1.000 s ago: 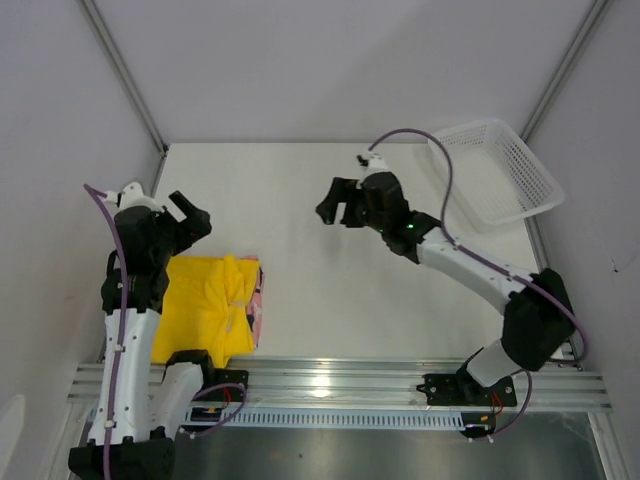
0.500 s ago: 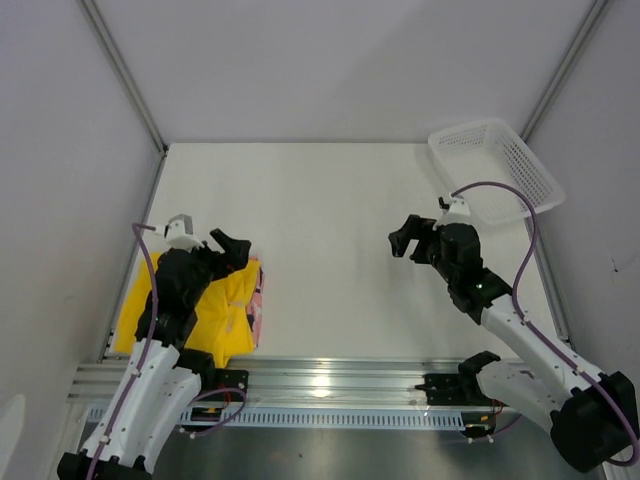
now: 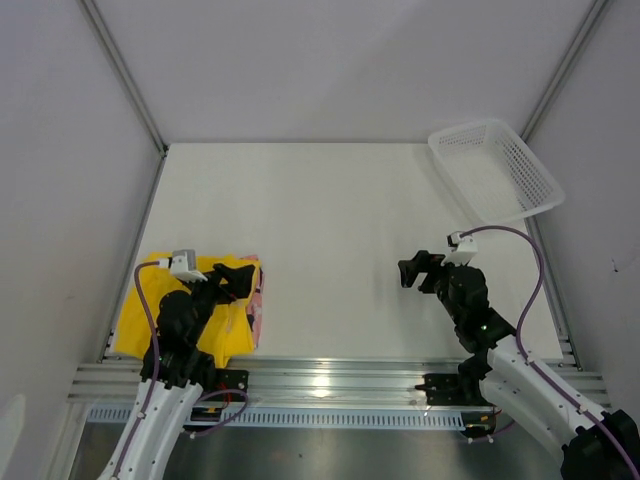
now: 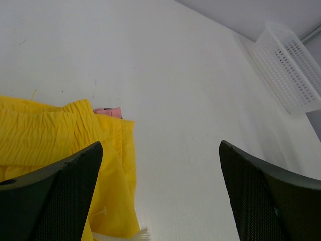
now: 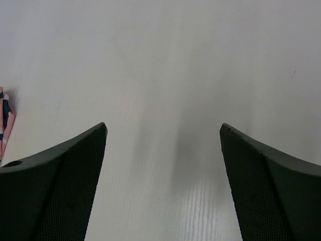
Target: Fold and stack the shorts
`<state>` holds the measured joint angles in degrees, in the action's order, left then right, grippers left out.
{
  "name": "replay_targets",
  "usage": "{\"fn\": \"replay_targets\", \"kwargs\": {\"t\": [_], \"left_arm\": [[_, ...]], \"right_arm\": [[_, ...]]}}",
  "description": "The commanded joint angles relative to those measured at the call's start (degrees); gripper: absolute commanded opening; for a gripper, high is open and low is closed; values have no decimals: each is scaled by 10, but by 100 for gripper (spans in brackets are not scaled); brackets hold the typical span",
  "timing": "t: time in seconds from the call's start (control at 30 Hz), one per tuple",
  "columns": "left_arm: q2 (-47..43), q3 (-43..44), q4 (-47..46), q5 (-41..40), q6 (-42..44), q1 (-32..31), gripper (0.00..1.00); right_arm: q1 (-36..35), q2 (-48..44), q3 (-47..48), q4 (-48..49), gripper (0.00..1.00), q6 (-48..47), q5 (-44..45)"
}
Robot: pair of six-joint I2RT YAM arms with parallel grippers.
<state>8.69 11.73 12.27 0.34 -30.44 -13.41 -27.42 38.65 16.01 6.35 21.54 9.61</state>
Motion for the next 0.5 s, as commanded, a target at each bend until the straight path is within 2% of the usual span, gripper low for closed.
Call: {"fn": "replay_targets", "kwargs": {"t": [0.0,0.47], "left_arm": [[-22,-5,-1,12,21,-7,99],[9,-5,-7,-1,20,-7,99]], "right_arm": [[-6,-6,-1,52,93,-5,28],[-10,12,6,52,93,-7,29]]}}
